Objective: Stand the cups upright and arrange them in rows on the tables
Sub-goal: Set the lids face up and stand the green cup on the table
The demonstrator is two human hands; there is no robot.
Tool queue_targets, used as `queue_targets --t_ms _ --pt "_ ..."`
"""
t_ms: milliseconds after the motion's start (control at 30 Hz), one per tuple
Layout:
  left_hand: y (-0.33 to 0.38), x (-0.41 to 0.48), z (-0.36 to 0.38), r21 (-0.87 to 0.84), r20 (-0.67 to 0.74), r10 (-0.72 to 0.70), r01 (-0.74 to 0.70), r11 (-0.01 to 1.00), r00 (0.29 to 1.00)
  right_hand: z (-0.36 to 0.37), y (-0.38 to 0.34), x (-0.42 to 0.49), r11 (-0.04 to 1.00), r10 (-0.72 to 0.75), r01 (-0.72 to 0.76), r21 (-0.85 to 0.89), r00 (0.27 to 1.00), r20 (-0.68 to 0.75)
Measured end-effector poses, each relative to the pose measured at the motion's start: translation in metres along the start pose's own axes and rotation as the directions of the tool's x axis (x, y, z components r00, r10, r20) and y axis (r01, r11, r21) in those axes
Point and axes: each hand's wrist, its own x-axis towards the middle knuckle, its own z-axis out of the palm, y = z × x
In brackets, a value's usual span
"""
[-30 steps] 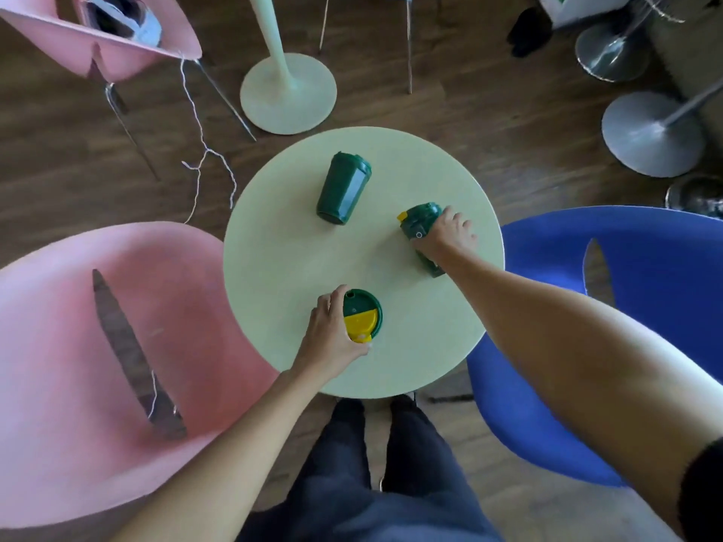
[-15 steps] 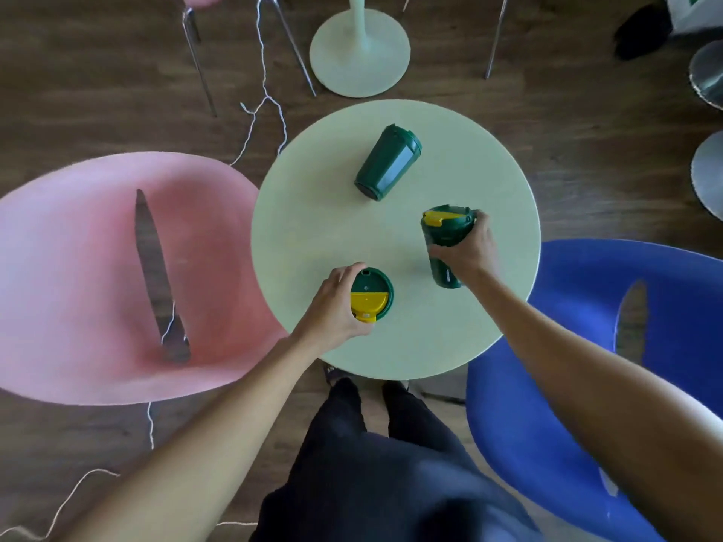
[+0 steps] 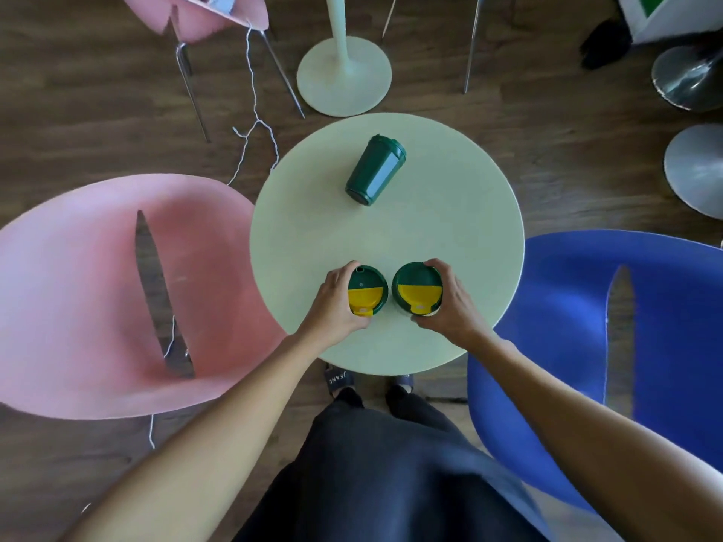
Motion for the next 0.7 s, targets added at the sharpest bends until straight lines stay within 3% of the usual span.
queue_targets --t_ms 700 --pt "-0.001 0.005 0.0 0.018 0.009 0.001 -0.001 1.0 1.0 0.004 0.005 0.007 0.988 -0.064 0.068 -0.136 0.997 0.034"
